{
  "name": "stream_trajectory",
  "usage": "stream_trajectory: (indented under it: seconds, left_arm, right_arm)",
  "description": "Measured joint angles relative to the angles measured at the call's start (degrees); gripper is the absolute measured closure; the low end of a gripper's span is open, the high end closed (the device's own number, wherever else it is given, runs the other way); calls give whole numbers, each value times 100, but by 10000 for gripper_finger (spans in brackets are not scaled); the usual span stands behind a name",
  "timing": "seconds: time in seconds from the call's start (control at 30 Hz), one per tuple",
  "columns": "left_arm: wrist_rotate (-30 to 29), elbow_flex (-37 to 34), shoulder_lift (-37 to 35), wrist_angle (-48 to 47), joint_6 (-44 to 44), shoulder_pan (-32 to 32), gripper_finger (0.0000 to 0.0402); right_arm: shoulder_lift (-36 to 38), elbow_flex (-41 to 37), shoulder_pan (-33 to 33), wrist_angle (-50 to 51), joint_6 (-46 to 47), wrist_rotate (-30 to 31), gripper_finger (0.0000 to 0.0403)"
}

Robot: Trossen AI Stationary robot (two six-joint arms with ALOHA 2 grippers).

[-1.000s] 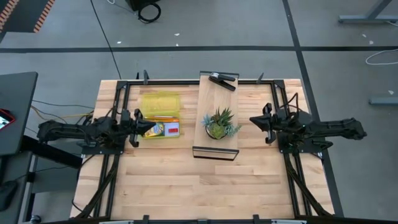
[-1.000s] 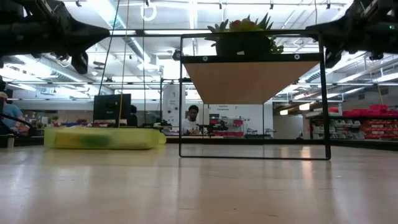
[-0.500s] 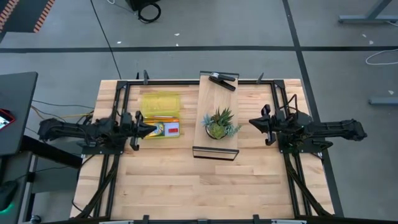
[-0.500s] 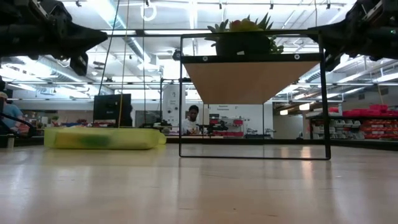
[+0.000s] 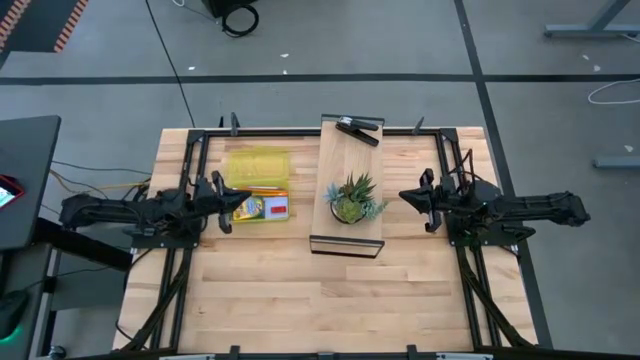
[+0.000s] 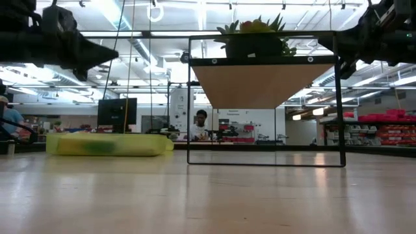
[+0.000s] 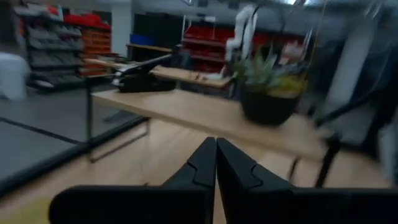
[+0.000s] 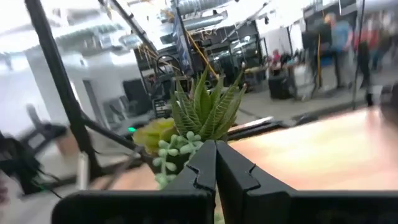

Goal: Pack school essentials
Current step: Return to Home Position

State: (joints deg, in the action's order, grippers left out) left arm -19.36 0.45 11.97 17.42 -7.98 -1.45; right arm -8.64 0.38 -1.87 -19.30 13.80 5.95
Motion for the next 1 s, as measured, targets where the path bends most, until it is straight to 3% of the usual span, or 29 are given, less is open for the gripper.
stream_trajectory:
  seconds: [0.13, 0.27, 1.0]
  left_arm:
    - [-40, 0, 0, -423, 1081, 81, 371]
    - [-41, 0, 2, -543, 1775, 80, 364]
    - [-39, -2, 0, -528, 1739, 80, 366]
  right_arm:
    - [0, 0, 0, -1, -986, 1, 389]
    - [0, 0, 0, -1, -1187, 1, 388]
    - [0, 0, 0, -6, -1191, 0, 387]
